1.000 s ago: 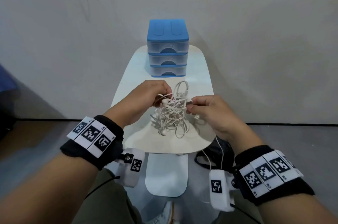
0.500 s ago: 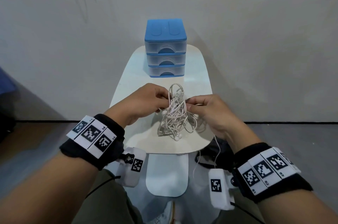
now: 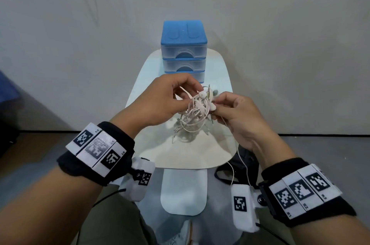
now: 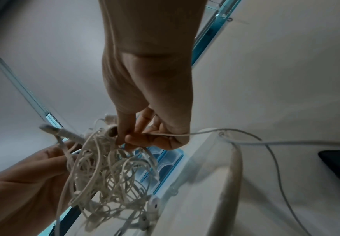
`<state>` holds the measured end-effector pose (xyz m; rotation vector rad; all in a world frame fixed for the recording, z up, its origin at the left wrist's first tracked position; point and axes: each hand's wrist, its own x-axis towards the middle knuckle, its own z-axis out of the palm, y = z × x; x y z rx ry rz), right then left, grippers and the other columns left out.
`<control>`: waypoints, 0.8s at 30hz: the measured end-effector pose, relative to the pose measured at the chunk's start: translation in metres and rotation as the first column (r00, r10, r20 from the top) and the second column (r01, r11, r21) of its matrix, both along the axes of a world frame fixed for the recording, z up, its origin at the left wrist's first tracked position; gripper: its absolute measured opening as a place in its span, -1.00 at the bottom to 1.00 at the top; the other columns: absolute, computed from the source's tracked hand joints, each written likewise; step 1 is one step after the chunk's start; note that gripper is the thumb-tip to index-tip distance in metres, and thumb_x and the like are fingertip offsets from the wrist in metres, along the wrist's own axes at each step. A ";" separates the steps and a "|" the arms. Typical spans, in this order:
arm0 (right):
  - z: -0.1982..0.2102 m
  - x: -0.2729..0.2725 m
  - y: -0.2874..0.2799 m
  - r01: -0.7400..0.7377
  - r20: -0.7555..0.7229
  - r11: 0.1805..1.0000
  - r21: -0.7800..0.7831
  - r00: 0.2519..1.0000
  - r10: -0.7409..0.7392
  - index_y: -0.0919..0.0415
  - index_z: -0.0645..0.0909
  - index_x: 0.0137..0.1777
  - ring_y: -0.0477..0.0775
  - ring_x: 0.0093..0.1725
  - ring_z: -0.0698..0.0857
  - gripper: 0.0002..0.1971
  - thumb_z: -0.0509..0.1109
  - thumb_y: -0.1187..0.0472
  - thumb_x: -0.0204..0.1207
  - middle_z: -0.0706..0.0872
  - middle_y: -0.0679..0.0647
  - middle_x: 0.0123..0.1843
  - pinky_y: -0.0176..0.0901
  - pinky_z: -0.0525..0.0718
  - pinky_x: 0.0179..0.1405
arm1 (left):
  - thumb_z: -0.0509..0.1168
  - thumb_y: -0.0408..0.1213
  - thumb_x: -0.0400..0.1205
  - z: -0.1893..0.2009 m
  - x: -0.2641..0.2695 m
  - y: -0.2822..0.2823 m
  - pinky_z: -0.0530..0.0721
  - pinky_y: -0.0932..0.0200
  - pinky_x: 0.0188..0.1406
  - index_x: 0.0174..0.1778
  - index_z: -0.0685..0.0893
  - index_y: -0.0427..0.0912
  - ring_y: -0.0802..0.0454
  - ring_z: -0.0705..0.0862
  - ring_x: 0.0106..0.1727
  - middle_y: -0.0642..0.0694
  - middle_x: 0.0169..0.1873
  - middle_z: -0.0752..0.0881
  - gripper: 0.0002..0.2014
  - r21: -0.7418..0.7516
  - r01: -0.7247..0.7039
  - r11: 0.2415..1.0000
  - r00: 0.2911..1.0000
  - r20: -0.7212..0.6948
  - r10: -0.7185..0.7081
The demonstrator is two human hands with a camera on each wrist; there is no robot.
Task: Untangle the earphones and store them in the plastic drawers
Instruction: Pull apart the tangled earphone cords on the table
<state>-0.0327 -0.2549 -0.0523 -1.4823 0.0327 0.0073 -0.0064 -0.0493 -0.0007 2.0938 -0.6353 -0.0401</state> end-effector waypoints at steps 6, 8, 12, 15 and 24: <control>0.006 -0.010 0.000 -0.060 0.104 0.993 -0.106 0.992 0.071 0.26 0.80 -0.14 -0.03 -0.36 0.75 -0.72 0.46 0.66 0.46 0.83 0.17 -0.31 -0.40 0.60 -0.30 | 0.48 -0.44 0.64 -0.003 -0.005 -0.001 0.80 -0.04 0.04 0.03 0.78 0.03 0.02 0.81 -0.09 0.07 -0.08 0.83 -0.77 0.008 0.006 1.000 0.997 0.072 -0.007; 0.008 -0.012 0.002 -0.045 0.120 0.994 -0.105 0.991 0.057 0.34 0.75 -0.08 -0.11 -0.43 0.72 -0.72 0.42 0.70 0.46 0.81 0.17 -0.34 -0.46 0.59 -0.35 | 0.49 -0.39 0.66 -0.003 -0.006 -0.002 0.79 0.02 0.04 0.04 0.78 0.04 0.04 0.80 -0.10 0.08 -0.06 0.84 -0.80 0.005 0.018 1.000 0.995 0.098 -0.019; 0.005 -0.010 0.002 -0.003 0.094 0.997 -0.083 0.995 0.011 0.27 0.63 -0.02 0.03 -0.38 0.78 -0.68 0.35 0.71 0.50 0.86 0.25 -0.25 -0.32 0.62 -0.32 | 0.52 -0.36 0.65 0.000 -0.006 0.000 0.76 0.04 0.04 0.09 0.78 -0.01 0.08 0.78 -0.10 0.09 -0.12 0.82 -0.82 0.020 0.021 1.000 0.990 0.139 -0.023; 0.005 -0.009 0.008 -0.001 0.108 0.992 -0.130 0.994 0.015 0.22 0.60 0.02 0.15 -0.29 0.76 -0.74 0.51 0.55 0.52 0.86 0.32 -0.20 -0.08 0.62 -0.14 | 0.51 -0.40 0.63 0.003 -0.007 0.001 0.75 0.04 0.06 0.12 0.78 -0.04 0.08 0.78 -0.08 0.08 -0.13 0.82 -0.79 0.060 0.038 0.997 0.986 0.160 -0.048; 0.003 -0.016 0.007 0.069 0.166 0.993 -0.094 0.985 -0.053 0.20 0.63 0.03 0.06 -0.38 0.65 -0.78 0.56 0.46 0.53 0.79 0.17 -0.35 0.01 0.57 -0.22 | 0.47 -0.46 0.64 -0.002 -0.007 0.009 0.75 0.19 -0.04 0.06 0.77 0.00 0.07 0.80 -0.11 0.11 -0.14 0.81 -0.76 0.093 -0.074 0.993 0.982 0.180 0.057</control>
